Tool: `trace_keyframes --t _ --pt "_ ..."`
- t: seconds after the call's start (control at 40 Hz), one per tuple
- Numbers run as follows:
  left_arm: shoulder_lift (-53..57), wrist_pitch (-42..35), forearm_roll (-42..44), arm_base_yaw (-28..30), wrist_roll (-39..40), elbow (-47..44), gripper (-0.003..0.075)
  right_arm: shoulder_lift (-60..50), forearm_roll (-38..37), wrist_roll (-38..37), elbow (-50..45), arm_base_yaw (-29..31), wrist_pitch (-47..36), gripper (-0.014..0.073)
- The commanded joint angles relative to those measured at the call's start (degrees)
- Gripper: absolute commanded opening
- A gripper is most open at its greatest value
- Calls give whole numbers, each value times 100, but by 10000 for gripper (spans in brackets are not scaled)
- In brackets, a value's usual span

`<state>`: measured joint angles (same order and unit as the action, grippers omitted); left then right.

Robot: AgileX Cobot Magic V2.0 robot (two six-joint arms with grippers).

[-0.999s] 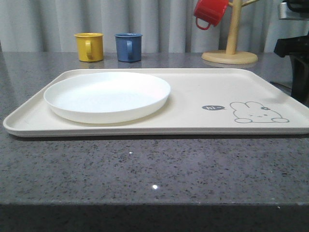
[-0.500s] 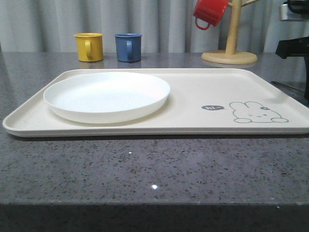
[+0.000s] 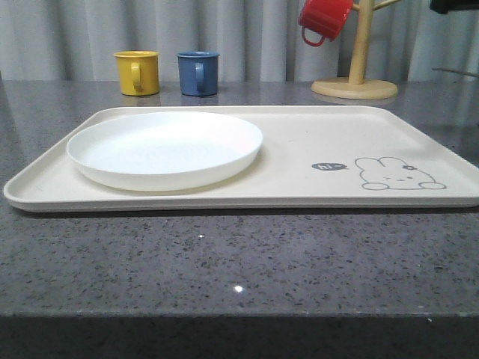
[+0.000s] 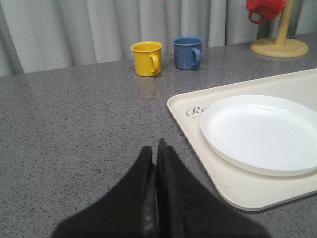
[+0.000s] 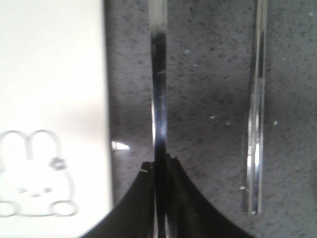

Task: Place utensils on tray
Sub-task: 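Lower the fork onto the tray beside the plate and open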

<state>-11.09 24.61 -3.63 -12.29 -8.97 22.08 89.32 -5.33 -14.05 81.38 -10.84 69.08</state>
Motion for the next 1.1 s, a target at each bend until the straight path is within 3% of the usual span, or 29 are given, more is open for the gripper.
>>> trace_keyframes --t 0.0,0.15,0.3,0.649,1.074 --pt "-65 -462 -61 6 27 162 -18 -251 -181 -552 397 -469 129 -40" --pt "-65 -462 -61 6 27 162 -18 -130 -181 -1285 514 -1326 -303 -40" --pt "-65 -462 -61 6 27 162 -18 302 -47 -1574 739 -1760 -570 -38" --pt "-65 -462 -61 6 27 162 -18 1538 276 -1800 1644 -1828 -462 -36" --pt "-65 -462 -61 6 27 162 -18 1986 460 -1931 1667 -1828 -31 -36"
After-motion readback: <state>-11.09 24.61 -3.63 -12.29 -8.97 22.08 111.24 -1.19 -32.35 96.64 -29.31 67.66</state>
